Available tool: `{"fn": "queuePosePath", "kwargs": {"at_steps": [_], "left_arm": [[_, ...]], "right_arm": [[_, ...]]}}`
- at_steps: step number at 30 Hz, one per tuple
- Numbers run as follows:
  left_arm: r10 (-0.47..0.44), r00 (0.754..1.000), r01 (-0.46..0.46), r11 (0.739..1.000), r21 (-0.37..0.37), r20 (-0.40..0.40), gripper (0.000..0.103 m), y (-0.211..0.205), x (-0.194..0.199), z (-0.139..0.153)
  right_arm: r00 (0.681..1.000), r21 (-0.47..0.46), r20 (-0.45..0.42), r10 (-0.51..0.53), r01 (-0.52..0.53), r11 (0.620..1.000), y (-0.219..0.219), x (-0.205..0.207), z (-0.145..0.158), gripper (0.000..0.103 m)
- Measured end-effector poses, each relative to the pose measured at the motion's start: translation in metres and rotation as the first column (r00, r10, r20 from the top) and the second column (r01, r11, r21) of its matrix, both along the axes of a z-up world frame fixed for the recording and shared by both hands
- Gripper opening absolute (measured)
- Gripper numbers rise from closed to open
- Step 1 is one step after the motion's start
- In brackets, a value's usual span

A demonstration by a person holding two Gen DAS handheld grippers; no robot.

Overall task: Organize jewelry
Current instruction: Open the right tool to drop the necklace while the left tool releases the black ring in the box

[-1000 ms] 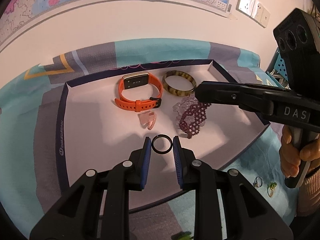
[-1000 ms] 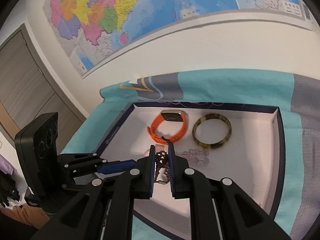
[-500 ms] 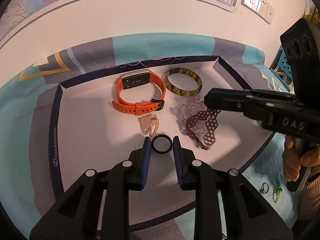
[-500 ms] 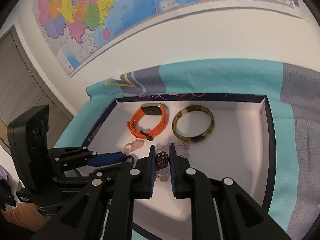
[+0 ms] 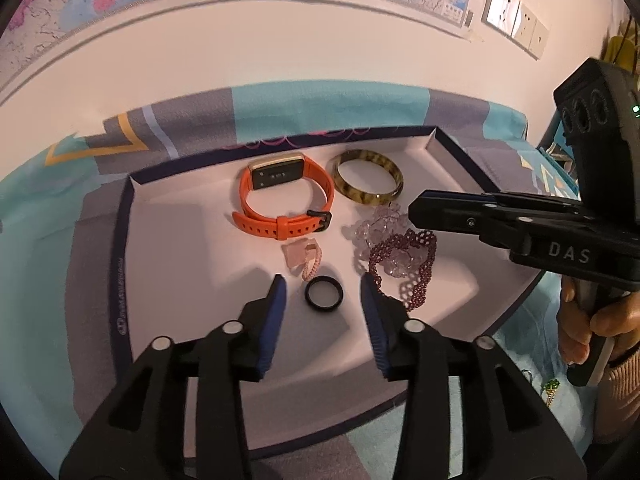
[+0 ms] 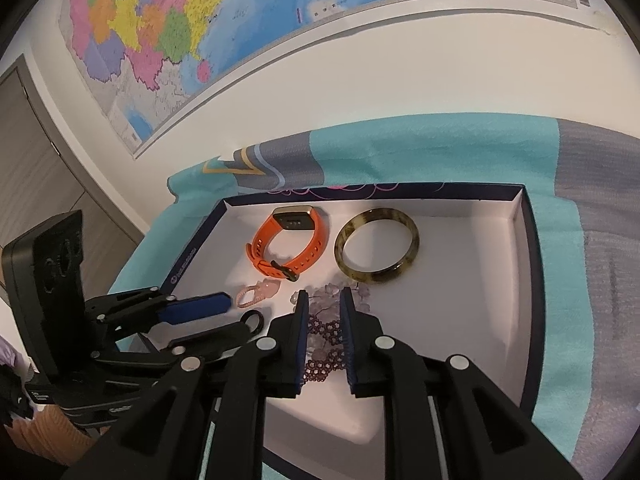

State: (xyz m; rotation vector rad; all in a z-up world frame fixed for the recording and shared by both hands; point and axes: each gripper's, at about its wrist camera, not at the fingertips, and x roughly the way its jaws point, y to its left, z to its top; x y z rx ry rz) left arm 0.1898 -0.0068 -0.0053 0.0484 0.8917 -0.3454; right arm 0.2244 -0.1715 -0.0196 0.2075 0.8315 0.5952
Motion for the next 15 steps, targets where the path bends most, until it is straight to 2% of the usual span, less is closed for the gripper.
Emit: {"fn": "queuePosePath", "kwargs": {"at_steps": [8, 15], "left_arm": [[-0.009, 0.996, 0.011, 1.000, -0.025, 0.089, 0.048, 0.010, -0.034, 0.026], [-0.036, 0.993, 0.043, 0.997, -0.062, 0.110, 0.048, 0.022, -0.072, 0.034]], "right_arm": [[0.999, 0.000, 0.036, 0.016, -0.017, 1.000, -0.002, -0.017, 0.014, 0.025], [0.995, -0.019, 0.077, 0.055, -0.053, 0.998, -0.007, -0.050, 0.027, 0.029]]}}
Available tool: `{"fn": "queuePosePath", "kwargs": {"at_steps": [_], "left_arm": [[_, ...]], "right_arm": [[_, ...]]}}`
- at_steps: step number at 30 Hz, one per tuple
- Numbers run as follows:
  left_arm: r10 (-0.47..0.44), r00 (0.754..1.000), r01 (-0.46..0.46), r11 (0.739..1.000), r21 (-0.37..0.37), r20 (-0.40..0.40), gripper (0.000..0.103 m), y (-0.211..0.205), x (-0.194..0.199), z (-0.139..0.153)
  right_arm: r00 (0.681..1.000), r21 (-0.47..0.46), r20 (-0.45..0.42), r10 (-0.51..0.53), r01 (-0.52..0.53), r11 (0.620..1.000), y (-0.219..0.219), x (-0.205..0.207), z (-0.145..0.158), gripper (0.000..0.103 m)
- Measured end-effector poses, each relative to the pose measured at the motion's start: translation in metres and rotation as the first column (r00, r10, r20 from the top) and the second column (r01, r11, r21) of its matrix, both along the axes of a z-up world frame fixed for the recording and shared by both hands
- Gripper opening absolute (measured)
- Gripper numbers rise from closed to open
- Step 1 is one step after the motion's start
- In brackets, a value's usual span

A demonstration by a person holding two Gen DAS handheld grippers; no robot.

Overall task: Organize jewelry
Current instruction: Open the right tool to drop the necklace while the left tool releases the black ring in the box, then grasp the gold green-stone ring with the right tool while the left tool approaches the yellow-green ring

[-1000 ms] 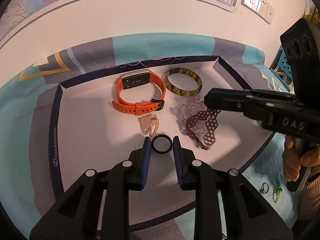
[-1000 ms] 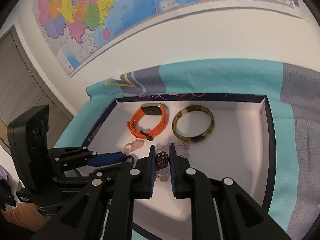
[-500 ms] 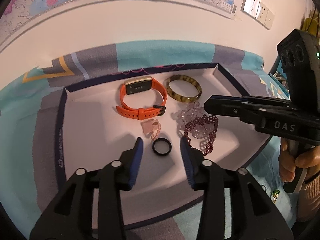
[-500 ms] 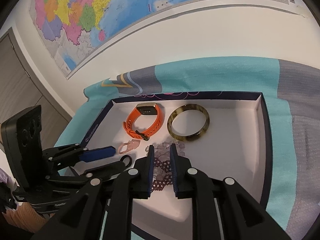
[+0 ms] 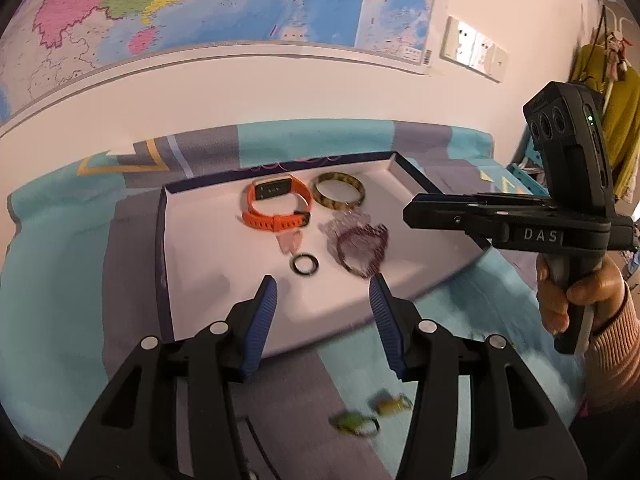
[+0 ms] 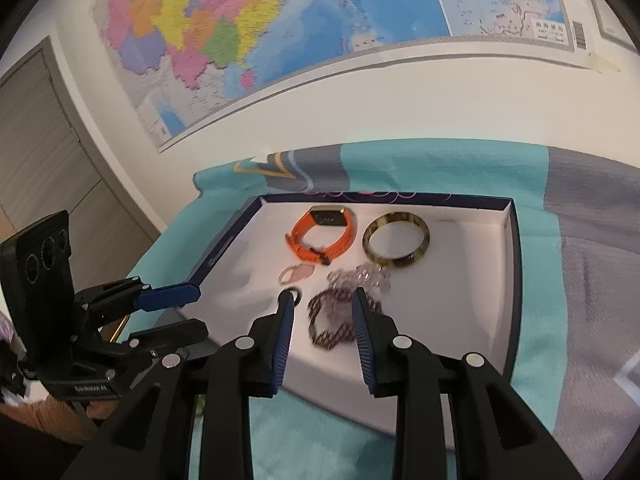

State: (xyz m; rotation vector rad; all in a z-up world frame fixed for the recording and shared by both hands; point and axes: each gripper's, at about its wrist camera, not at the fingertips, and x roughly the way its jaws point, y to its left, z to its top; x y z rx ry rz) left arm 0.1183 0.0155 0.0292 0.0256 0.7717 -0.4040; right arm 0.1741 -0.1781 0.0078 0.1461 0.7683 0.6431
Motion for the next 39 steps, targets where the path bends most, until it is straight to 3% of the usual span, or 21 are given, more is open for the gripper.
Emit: {"fn": "queuePosePath", "kwargs": {"at_steps": [9, 14, 20, 26, 39], "left_arm": [[0.004, 0.999, -0.005, 1.000, -0.023, -0.033, 0.048, 0.009, -0.030, -0.011], [0.001, 0.999, -0.002, 1.000, -0.001, -0.038, 0.048, 0.008, -0.043, -0.018], [-0.036, 0.997, 0.035, 0.999, -0.016, -0.064, 0.048, 0.003, -0.061, -0.026], [-0.078, 0.994, 0.078, 0.997, 0.003, -0.071, 0.050, -0.011, -0.076, -0.034], [-0.116, 0.992, 0.119, 0.989, 0.082, -0.045, 0.050, -0.031, -0.069, -0.033]], "right_arm": [[1.000, -0.029, 0.006, 0.028, -0.028, 0.999, -0.008, -0.040, -0.003, 0.030], [1.000, -0.069, 0.000, 0.029, -0.029, 0.997, -0.011, -0.062, -0.013, 0.030], [0.999, -0.074, -0.045, 0.002, -0.005, 0.997, -0.031, -0.085, -0.029, 0.035], [0.997, -0.092, -0.068, -0.043, 0.037, 0.995, -0.048, -0.108, -0.041, 0.041], [0.997, -0.128, -0.062, -0.047, 0.039, 0.991, -0.047, -0.136, -0.054, 0.041]]}}
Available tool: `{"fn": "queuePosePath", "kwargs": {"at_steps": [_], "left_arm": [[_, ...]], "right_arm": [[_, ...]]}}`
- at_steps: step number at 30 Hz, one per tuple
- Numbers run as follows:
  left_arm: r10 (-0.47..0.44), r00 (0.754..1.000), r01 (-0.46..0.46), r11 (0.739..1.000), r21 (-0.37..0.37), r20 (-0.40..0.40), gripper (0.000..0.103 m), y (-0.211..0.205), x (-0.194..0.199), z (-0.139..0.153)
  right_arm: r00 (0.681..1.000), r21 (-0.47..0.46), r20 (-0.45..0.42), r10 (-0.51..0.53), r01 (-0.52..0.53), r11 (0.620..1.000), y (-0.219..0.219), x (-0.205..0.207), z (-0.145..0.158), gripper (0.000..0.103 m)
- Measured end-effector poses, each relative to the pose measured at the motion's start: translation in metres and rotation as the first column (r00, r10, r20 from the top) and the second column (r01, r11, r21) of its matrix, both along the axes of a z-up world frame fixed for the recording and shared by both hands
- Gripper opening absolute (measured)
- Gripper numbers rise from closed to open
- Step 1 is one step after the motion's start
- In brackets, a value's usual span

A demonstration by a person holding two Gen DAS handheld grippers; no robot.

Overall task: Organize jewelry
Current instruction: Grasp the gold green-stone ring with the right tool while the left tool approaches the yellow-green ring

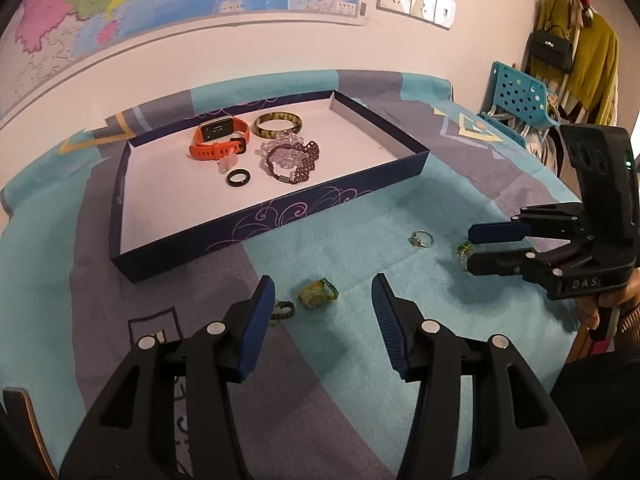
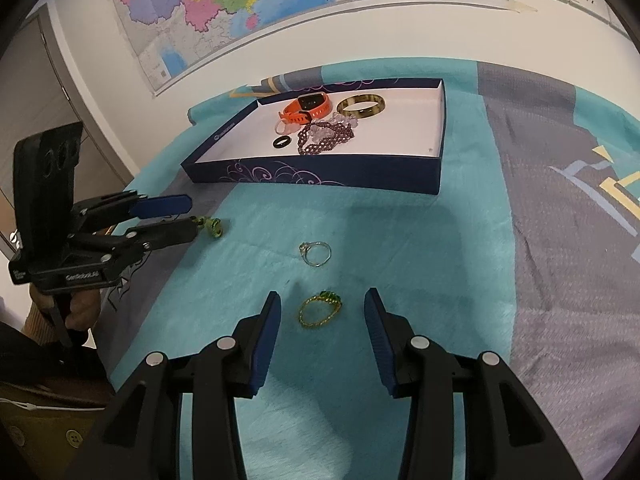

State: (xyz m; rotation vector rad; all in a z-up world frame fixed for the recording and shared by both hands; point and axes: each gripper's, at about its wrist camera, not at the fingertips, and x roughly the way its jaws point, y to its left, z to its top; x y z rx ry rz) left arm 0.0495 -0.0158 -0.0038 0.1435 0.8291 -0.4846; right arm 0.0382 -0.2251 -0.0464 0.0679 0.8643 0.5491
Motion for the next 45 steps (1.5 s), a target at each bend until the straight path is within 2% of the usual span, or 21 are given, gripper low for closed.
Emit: {"fn": "queuePosePath", "kwargs": {"at_steps": [6, 13, 15, 21, 26, 31, 33, 45], "left_arm": [[-0.010, 1.000, 0.011, 0.999, 0.035, -0.020, 0.049, -0.007, 0.008, -0.010], [-0.028, 0.999, 0.030, 0.998, 0.046, -0.032, 0.045, -0.012, 0.009, -0.015], [-0.030, 0.999, 0.032, 0.998, 0.050, -0.035, 0.043, -0.012, 0.010, -0.016], [-0.024, 0.998, 0.027, 0.998, 0.058, -0.056, 0.034, -0.012, 0.012, -0.021], [-0.016, 0.998, 0.019, 0.998, 0.060, -0.060, 0.024, -0.010, 0.010, -0.021], [0.005, 0.998, -0.003, 0.999, 0.041, -0.062, 0.020, -0.006, 0.008, -0.019], [0.014, 0.998, -0.012, 0.999, 0.031, -0.063, 0.019, -0.005, 0.007, -0.019], [0.035, 0.998, -0.037, 0.999, -0.032, -0.053, 0.019, 0.003, 0.002, -0.010]], "right_arm": [[1.000, -0.034, 0.018, 0.017, -0.016, 0.999, 0.009, -0.006, -0.001, 0.044], [0.998, -0.107, 0.060, 0.023, -0.016, 0.994, 0.021, -0.009, -0.003, 0.043], [0.997, -0.131, 0.072, 0.012, -0.002, 0.991, 0.023, -0.009, -0.003, 0.035], [0.996, -0.151, 0.085, -0.009, 0.022, 0.988, 0.020, -0.008, -0.003, 0.023], [0.996, -0.139, 0.083, -0.032, 0.043, 0.989, 0.016, -0.007, -0.002, 0.016], [0.995, -0.141, 0.088, -0.045, 0.057, 0.988, 0.015, -0.006, -0.001, 0.010], [0.994, -0.138, 0.095, -0.049, 0.062, 0.989, 0.016, -0.006, 0.000, 0.001], [0.993, -0.093, 0.107, -0.053, 0.063, 0.994, 0.013, -0.002, 0.009, 0.001]]}}
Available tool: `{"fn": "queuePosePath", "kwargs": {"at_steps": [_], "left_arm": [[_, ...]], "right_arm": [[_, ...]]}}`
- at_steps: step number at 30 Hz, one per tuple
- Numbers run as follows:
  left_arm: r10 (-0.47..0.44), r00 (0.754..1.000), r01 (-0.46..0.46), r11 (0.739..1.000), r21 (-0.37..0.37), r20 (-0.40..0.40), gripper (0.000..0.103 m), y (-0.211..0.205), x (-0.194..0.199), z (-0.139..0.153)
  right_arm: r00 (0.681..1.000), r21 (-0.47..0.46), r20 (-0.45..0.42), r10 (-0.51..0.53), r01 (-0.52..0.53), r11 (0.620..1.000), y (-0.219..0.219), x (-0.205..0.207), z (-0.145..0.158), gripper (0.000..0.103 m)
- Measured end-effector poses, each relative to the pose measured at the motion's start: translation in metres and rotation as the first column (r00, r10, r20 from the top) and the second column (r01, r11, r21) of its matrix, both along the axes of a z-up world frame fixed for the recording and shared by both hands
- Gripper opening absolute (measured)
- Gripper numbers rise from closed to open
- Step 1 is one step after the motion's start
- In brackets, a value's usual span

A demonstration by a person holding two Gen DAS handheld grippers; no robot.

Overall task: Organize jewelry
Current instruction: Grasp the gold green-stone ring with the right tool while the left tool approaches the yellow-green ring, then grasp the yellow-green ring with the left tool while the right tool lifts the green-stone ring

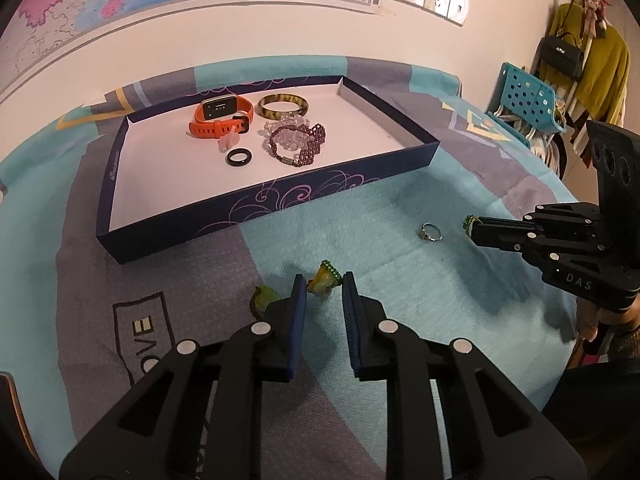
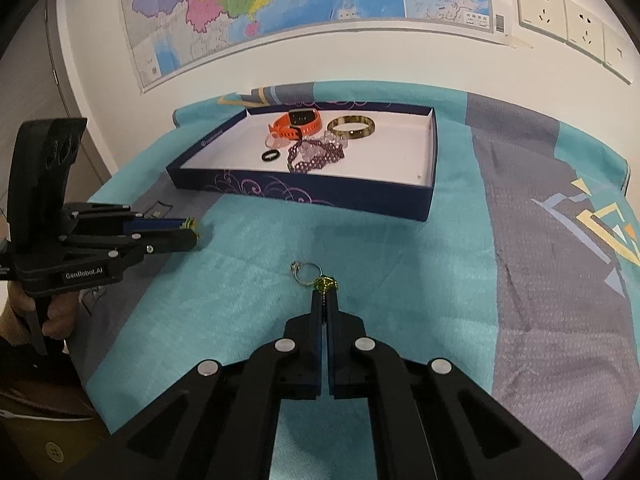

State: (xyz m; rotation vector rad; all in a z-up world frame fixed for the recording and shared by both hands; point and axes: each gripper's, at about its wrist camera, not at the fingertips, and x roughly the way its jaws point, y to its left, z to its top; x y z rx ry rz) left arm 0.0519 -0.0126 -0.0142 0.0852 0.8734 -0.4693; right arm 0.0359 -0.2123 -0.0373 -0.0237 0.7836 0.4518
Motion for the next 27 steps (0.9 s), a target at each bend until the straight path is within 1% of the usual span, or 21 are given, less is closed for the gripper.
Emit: {"fn": "queuePosePath", "kwargs": {"at_steps": [9, 27], "left_arm": [[0.011, 1.000, -0.011, 0.999, -0.032, 0.005, 0.019, 0.005, -0.001, 0.006], [0.049, 0.997, -0.045, 0.997, -0.070, 0.055, 0.019, 0.013, 0.008, 0.030]], "right_arm": [[0.999, 0.019, 0.023, 0.025, -0.026, 0.999, 0.009, 0.005, 0.010, 0.001], [0.994, 0.023, 0.070, 0.088, -0.090, 0.996, 0.032, 0.031, 0.031, 0.001]]}}
